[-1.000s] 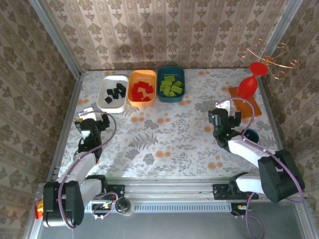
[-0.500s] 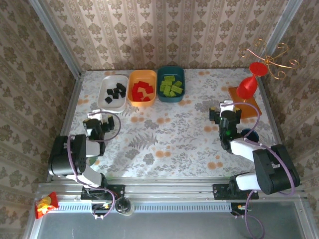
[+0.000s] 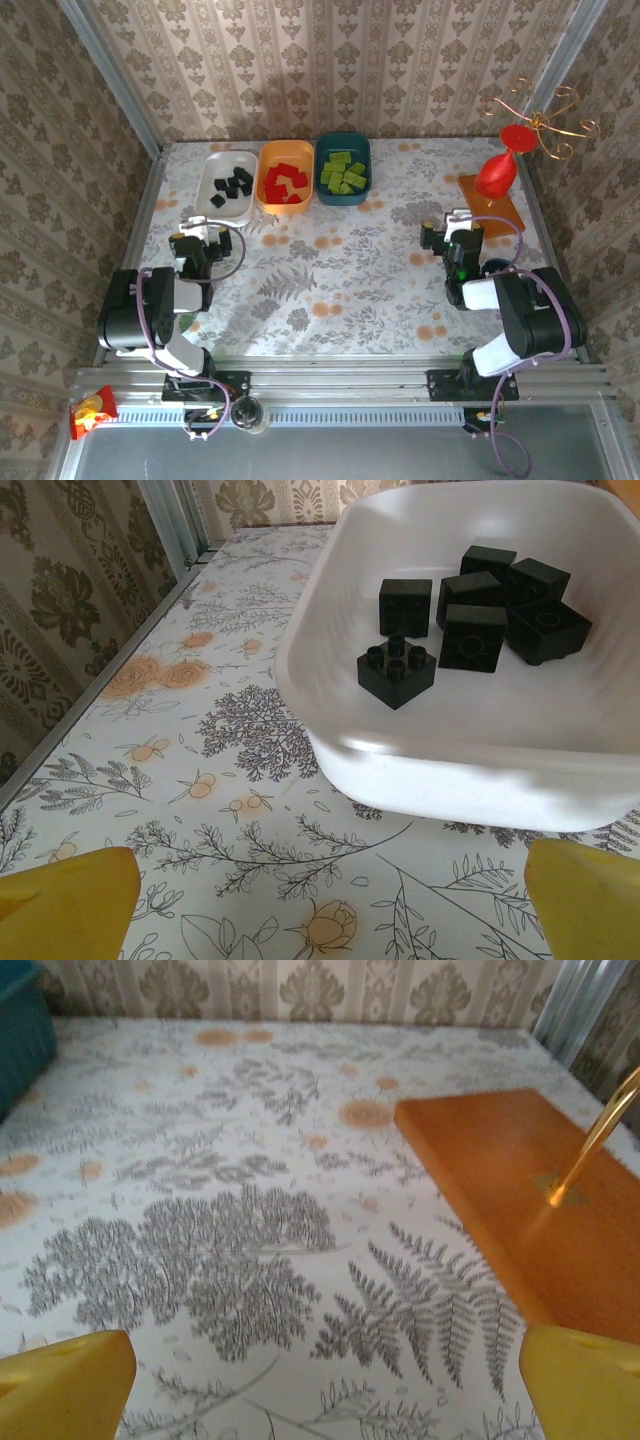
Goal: Sort the legos into containers by color
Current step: Reset both arms
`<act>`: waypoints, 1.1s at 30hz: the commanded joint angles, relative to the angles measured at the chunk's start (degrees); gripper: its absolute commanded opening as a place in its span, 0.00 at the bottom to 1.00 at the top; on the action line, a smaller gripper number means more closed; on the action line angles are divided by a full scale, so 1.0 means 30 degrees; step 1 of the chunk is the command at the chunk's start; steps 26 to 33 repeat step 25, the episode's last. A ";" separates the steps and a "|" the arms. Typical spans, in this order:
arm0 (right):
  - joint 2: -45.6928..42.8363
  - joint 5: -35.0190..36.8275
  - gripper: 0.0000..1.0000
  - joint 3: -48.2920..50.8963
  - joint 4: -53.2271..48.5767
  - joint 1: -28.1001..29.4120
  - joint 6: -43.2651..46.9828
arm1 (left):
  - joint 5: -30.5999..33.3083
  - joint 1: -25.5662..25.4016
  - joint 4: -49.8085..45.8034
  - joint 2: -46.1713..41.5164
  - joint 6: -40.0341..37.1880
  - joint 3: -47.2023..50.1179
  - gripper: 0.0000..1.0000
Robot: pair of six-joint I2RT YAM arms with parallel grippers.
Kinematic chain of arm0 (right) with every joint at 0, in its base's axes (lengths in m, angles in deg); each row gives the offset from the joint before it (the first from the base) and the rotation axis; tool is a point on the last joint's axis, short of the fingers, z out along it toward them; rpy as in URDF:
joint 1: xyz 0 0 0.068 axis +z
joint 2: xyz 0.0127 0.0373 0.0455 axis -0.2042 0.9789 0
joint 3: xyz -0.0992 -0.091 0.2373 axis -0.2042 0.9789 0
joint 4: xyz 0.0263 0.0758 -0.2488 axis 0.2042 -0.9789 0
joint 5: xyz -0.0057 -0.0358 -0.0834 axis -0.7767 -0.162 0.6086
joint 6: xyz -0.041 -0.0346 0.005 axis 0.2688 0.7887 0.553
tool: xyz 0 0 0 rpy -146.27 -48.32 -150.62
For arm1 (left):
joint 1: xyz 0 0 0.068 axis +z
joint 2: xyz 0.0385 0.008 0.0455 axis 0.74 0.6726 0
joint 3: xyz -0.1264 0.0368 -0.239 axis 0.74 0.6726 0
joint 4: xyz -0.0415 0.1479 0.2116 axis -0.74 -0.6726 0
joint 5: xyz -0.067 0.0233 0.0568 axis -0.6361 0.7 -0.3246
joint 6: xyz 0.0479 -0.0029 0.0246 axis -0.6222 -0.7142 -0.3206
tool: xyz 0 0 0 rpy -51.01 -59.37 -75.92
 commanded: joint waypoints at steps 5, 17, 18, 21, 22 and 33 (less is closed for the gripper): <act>0.0112 -0.0905 1.00 -0.0988 -0.0691 -0.0212 -0.0458 | 0.0494 -0.0195 -0.0235 -0.0035 -0.0522 -0.0711 1.00; 0.0079 -0.1092 1.00 -0.0975 -0.0709 -0.0337 -0.0473 | 0.0494 -0.0312 -0.0561 -0.0036 -0.0666 -0.0892 1.00; 0.0103 -0.1105 1.00 -0.1001 -0.0730 -0.0333 -0.0465 | 0.0494 -0.0313 -0.0586 -0.0017 -0.0669 -0.0892 1.00; 0.0136 -0.1462 1.00 -0.1262 -0.1139 -0.0445 -0.0523 | 0.0494 -0.0327 -0.0588 -0.0036 -0.0666 -0.0892 1.00; 0.0108 -0.1477 1.00 -0.1205 -0.1105 -0.0450 -0.0524 | 0.0494 -0.0336 -0.0603 -0.0030 -0.0663 -0.0900 1.00; 0.0099 -0.1498 1.00 -0.1100 -0.0938 -0.0450 -0.0465 | 0.0493 -0.0327 -0.0575 -0.0027 -0.0655 -0.0892 1.00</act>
